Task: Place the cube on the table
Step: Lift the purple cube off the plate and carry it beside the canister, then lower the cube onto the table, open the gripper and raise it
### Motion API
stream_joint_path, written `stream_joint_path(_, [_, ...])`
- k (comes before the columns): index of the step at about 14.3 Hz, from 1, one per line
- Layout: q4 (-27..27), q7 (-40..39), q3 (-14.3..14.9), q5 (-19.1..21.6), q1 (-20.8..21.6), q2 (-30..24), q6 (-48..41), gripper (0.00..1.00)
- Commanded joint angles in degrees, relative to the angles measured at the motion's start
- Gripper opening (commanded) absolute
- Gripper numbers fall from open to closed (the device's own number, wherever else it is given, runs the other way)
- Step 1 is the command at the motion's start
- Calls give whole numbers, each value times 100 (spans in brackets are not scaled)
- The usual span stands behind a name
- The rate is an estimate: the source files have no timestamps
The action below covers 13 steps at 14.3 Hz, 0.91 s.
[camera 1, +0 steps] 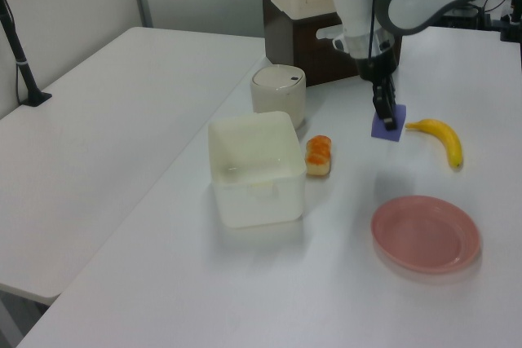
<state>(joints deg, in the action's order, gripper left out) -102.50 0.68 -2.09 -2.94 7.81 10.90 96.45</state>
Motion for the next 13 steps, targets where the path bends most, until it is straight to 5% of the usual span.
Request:
stream_joint_path(1, [169, -437, -10, -303, -586, 420, 689, 39])
stream_joint_path(3, [187, -420, -10, -330, -693, 492, 805, 100])
stream_joint_path(10, [748, -376, 25, -321, -834, 334, 726, 100])
stream_joint_path(13, [916, -323, 60, -286, -887, -235, 683, 100])
